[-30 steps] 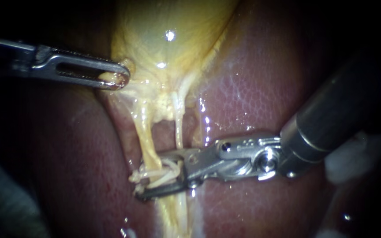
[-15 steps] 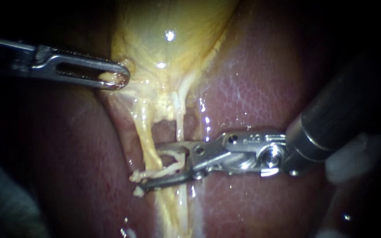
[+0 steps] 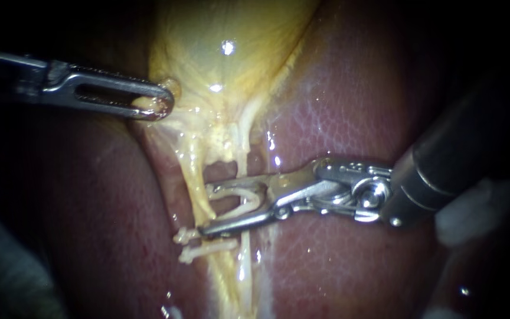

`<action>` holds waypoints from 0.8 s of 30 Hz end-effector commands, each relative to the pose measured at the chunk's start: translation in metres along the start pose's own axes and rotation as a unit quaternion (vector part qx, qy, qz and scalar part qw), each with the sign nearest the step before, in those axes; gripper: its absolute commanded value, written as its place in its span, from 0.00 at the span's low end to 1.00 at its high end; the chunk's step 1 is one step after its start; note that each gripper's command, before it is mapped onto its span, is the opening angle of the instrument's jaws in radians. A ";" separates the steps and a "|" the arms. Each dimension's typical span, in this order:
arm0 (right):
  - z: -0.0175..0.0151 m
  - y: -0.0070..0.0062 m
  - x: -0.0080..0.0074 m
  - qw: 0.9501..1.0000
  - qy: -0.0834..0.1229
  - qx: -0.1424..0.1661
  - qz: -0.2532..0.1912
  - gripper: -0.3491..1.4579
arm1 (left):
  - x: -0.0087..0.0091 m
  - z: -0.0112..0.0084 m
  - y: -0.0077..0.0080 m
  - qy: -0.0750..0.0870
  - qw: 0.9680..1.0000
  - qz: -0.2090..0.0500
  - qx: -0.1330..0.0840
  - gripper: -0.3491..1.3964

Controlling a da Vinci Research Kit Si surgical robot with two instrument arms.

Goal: Clipping third clip left tube

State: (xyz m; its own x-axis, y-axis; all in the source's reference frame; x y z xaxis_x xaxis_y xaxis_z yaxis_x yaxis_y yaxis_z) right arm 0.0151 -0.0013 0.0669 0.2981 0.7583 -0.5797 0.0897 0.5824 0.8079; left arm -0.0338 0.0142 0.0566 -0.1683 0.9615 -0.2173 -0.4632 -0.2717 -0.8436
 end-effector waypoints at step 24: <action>0.0035 0.0001 0.0013 0.997 0.048 0.055 0.027 0.47 | 0.0000 0.0000 0.0000 0.000 1.000 0.000 0.000 0.00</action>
State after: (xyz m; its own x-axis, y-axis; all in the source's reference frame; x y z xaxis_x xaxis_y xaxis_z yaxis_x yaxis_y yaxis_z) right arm 0.0189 -0.0012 0.0666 0.2124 0.8164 -0.5370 0.1824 0.5068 0.8426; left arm -0.0337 0.0142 0.0566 -0.1683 0.9615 -0.2172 -0.4633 -0.2716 -0.8436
